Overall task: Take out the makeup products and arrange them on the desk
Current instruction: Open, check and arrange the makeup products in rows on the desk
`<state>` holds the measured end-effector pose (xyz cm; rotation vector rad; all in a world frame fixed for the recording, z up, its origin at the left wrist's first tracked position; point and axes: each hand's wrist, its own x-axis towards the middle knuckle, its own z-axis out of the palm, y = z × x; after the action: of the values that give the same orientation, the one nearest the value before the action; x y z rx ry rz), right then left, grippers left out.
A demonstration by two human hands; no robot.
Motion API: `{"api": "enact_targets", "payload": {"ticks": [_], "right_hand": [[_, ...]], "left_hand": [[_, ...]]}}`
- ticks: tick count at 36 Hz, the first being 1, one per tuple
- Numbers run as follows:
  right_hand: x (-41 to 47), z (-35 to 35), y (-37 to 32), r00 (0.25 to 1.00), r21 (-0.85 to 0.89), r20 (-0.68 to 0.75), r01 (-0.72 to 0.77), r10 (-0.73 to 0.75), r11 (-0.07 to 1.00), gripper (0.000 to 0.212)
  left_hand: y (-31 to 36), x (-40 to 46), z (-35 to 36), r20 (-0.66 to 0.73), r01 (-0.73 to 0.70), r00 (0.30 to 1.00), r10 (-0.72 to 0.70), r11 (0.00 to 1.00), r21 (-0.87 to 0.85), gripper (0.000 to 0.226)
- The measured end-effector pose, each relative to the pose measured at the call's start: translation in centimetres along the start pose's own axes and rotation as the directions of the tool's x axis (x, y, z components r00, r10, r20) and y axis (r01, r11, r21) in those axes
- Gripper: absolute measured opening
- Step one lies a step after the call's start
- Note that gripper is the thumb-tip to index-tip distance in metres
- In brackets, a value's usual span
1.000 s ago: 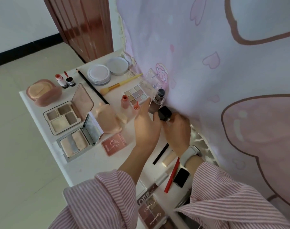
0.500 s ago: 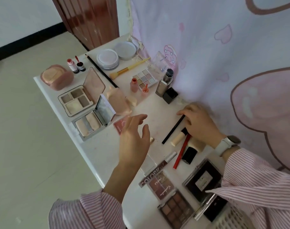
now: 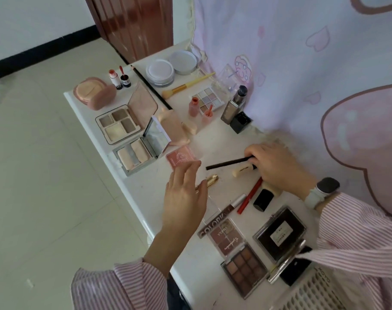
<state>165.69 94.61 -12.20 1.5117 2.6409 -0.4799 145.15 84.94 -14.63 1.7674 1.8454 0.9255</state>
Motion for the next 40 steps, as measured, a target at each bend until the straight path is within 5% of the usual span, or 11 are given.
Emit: {"api": "enact_targets", "payload": {"ticks": [8, 16, 23, 30, 35, 40], "right_hand": [[-0.8, -0.7, -5.6, 0.997, 0.470, 0.021, 0.060, -0.079, 0.880, 0.011], [-0.2, -1.4, -6.7, 0.982, 0.782, 0.124, -0.186, 0.143, 0.595, 0.014], [-0.3, -1.4, -6.8, 0.979, 0.816, 0.121, -0.191, 0.162, 0.546, 0.019], [-0.2, -2.1, -4.9, 0.959, 0.813, 0.104, -0.235, 0.264, 0.533, 0.019], [0.1, -1.1, -2.7, 0.869, 0.841, 0.071, -0.317, 0.490, 0.439, 0.015], [1.2, 0.3, -2.6, 0.765, 0.859, 0.027, -0.347, 0.644, 0.376, 0.015]], "left_hand": [[0.3, 0.5, -0.3, 0.142, -0.205, 0.973, 0.182, 0.964, 0.171, 0.034], [-0.8, 0.6, -1.7, 0.132, -0.147, 0.983, 0.130, 0.980, 0.131, 0.037], [-1.2, 0.9, -2.6, 0.208, -0.084, 0.976, 0.071, 0.995, 0.058, 0.026], [-1.2, 1.7, -3.1, 0.339, 0.157, 0.933, -0.119, 0.984, -0.086, 0.037], [-0.7, 2.6, -2.9, 0.318, 0.332, 0.907, -0.274, 0.933, -0.142, 0.039], [0.3, 4.4, -1.5, 0.322, 0.322, 0.910, -0.261, 0.934, -0.155, 0.034]]}}
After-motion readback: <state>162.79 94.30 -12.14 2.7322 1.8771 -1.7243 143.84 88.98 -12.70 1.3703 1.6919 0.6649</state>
